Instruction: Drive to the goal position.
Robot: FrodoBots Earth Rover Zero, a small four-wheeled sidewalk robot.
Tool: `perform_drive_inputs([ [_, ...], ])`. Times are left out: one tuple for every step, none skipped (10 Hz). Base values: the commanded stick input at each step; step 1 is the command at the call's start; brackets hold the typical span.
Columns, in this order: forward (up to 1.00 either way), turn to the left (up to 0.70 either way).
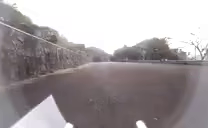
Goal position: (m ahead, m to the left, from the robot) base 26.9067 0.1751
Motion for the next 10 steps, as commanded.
perform_drive_inputs([
  [1.0, 0.0],
  [1.0, 0.0],
  [1.0, 0.0],
  [1.0, 0.0],
  [1.0, 0.0],
  [1.0, 0.0],
  [1.0, 0.0],
  [1.0, 0.0],
  [1.0, 0.0],
  [1.0, 0.0],
])
